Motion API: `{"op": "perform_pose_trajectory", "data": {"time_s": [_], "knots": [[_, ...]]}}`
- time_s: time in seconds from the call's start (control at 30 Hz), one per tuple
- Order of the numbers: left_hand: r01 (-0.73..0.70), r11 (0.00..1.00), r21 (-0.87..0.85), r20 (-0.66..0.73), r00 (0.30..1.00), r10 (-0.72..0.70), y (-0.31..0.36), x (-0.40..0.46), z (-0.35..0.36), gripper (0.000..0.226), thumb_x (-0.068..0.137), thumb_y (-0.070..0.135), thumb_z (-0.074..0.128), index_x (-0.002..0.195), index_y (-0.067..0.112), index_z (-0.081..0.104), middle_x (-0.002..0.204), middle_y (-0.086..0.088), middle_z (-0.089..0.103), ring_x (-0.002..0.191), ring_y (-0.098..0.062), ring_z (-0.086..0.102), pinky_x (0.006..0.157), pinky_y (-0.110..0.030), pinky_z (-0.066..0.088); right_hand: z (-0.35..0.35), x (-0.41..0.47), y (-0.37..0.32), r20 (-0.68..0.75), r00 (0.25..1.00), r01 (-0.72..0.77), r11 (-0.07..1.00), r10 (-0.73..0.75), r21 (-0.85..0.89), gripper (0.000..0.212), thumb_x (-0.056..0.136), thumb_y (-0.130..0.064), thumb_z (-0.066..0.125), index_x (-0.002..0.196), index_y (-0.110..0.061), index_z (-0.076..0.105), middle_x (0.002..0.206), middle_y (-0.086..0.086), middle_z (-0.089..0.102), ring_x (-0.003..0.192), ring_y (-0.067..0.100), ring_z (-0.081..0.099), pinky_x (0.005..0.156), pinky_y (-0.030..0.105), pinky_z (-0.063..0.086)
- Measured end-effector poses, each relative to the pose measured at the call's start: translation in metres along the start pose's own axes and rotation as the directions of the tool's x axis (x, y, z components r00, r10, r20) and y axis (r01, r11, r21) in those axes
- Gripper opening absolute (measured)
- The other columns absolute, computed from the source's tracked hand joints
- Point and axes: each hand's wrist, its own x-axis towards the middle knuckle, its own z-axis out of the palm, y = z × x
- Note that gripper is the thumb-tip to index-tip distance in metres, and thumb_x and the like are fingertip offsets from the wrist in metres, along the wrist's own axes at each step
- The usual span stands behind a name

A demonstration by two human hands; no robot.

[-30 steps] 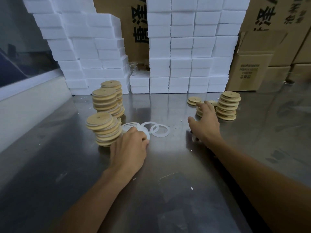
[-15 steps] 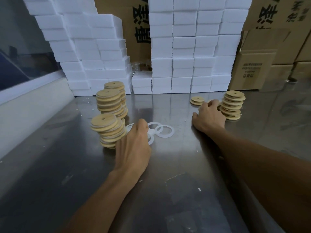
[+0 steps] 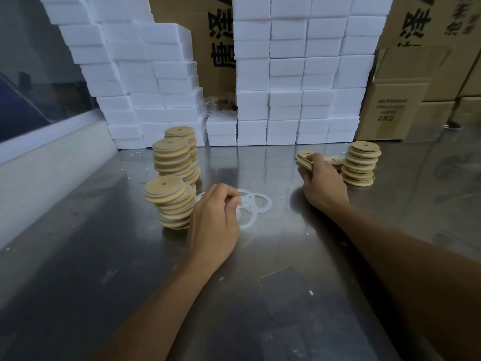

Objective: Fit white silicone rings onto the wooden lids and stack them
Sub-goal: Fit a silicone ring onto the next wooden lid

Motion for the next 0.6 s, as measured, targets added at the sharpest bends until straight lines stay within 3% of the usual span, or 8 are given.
{"op": "perform_pose_trajectory", "data": {"time_s": [0.1, 0.2, 0.3, 0.4, 0.5, 0.6], "knots": [[0.142, 0.978, -0.152, 0.022, 0.99, -0.14, -0.002, 0.002, 0.001, 0.018, 0.092, 0.004, 0.06, 0.081, 0.018, 0.061, 0.077, 0.01, 0.063, 0.072, -0.007, 0.059, 0.064, -0.011, 0.041, -0.009, -0.013, -0.003, -0.01, 0.994, 0.11, 0.969, -0.111, 0.221, 0.011, 0.099, -0.017, 0.053, 0.109, -0.018, 0.048, 0.101, 0.011, 0.065, 0.085, 0.025, 0.058, 0.071, 0.038, 0.042], [0.27, 0.901, -0.34, 0.056, 0.962, -0.268, -0.001, 0.004, 0.001, 0.024, 0.093, 0.004, 0.06, 0.075, 0.021, 0.059, 0.067, 0.002, 0.068, 0.054, -0.001, 0.058, 0.054, -0.017, 0.043, -0.017, -0.03, -0.013, 0.009, 0.988, 0.137, 0.92, -0.151, 0.367, 0.018, 0.097, -0.013, 0.056, 0.107, -0.026, 0.049, 0.098, 0.003, 0.064, 0.077, 0.019, 0.067, 0.068, 0.036, 0.058], [0.329, 0.847, -0.418, 0.114, 0.944, -0.31, 0.0, 0.004, -0.001, 0.023, 0.097, 0.01, 0.057, 0.075, 0.017, 0.055, 0.068, -0.004, 0.071, 0.035, -0.003, 0.045, 0.043, -0.023, 0.036, -0.022, -0.048, -0.025, 0.039, 0.988, 0.107, 0.847, -0.149, 0.521, 0.022, 0.101, -0.024, 0.051, 0.114, -0.037, 0.04, 0.093, -0.002, 0.062, 0.061, 0.012, 0.068, 0.052, 0.019, 0.055], [0.352, 0.828, -0.436, 0.134, 0.936, -0.327, 0.0, 0.004, -0.002, 0.021, 0.099, 0.011, 0.053, 0.078, 0.014, 0.051, 0.067, -0.004, 0.071, 0.03, -0.014, 0.042, 0.037, -0.024, 0.036, -0.022, -0.062, -0.03, 0.083, 0.974, 0.144, 0.862, -0.21, 0.486, 0.019, 0.101, -0.028, 0.049, 0.112, -0.041, 0.04, 0.074, -0.004, 0.064, 0.058, 0.009, 0.063, 0.051, 0.019, 0.051], [0.376, 0.802, -0.465, 0.16, 0.926, -0.342, 0.003, 0.003, -0.001, 0.021, 0.102, 0.01, 0.047, 0.082, 0.014, 0.048, 0.062, -0.012, 0.065, 0.032, -0.019, 0.045, 0.037, -0.023, 0.037, -0.026, -0.066, -0.03, 0.107, 0.979, 0.095, 0.857, -0.172, 0.506, 0.022, 0.097, -0.016, 0.056, 0.108, -0.035, 0.052, 0.085, -0.007, 0.063, 0.063, 0.014, 0.063, 0.055, 0.026, 0.055], [0.421, 0.74, -0.525, 0.212, 0.907, -0.365, 0.008, 0.002, 0.003, 0.017, 0.103, 0.011, 0.045, 0.086, 0.009, 0.046, 0.052, -0.007, 0.059, 0.032, -0.019, 0.046, 0.035, -0.02, 0.035, -0.031, -0.068, -0.03, 0.164, 0.983, -0.024, 0.816, -0.087, 0.578, 0.04, 0.088, 0.004, 0.052, 0.108, -0.029, 0.06, 0.101, -0.008, 0.065, 0.07, 0.014, 0.068, 0.063, 0.028, 0.056]]}}
